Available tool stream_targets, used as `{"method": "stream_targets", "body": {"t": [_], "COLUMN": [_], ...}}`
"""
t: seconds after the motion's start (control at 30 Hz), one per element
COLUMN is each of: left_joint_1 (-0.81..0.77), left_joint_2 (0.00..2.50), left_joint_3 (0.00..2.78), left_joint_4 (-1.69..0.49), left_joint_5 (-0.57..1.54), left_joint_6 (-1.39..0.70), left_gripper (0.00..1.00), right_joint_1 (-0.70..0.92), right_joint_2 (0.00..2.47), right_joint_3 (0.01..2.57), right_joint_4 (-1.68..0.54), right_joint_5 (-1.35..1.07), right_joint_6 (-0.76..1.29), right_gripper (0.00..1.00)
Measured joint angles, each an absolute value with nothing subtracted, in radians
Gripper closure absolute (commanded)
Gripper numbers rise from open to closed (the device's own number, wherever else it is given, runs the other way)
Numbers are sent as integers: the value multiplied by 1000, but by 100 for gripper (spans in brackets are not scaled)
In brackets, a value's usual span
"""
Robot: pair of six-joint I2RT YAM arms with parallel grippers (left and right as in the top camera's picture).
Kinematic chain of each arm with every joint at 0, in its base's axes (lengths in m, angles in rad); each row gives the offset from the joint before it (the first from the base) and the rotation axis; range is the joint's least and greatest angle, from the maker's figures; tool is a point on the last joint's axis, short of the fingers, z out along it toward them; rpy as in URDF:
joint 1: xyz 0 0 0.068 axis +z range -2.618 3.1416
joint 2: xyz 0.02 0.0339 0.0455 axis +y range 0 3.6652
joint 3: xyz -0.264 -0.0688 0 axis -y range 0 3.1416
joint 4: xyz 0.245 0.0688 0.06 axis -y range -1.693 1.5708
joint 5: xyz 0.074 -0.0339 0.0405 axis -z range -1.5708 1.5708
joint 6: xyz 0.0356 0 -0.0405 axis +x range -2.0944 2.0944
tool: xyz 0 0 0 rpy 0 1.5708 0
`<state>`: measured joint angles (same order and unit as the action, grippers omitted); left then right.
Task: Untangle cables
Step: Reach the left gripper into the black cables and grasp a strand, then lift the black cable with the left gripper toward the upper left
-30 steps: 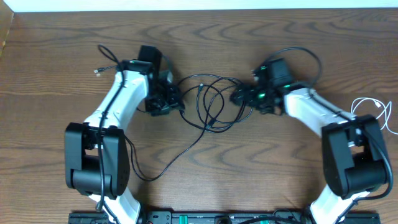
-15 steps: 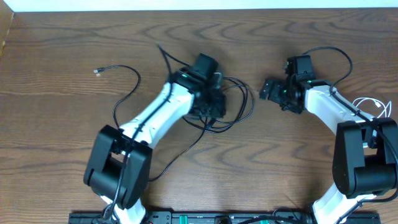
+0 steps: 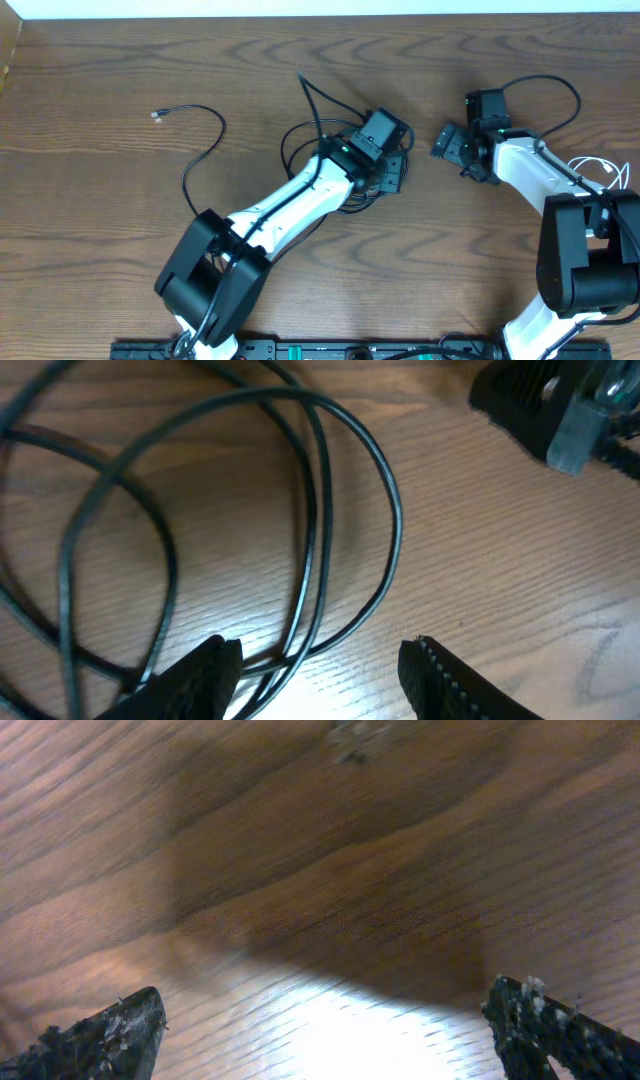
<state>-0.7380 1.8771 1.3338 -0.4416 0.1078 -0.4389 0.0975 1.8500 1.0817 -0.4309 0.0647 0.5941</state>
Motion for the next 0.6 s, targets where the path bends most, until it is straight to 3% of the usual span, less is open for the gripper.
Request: {"method": "stream_targets", "body": {"t": [0.3,0.5,0.6], "left_joint_1": [-830,-893,-902], "left_joint_2": [2010,2012,2012], "left_joint_3": [1334,1334,1334], "left_joint_4": [-292,-270,-264], "left_joint_5": [57,-73,-141], "left_joint_6": [-426,-383,-376], "left_gripper": [47,59,59], "right_joint_1": [80,80,80], "right_joint_2": [1850,1850,1850], "right_joint_3": [1078,1078,1078], "right_joint_4": [-432,-429,-429], "right_joint_5": [67,49,44], "right_joint_6": [619,621,621], "right_gripper": [1,1,1]}}
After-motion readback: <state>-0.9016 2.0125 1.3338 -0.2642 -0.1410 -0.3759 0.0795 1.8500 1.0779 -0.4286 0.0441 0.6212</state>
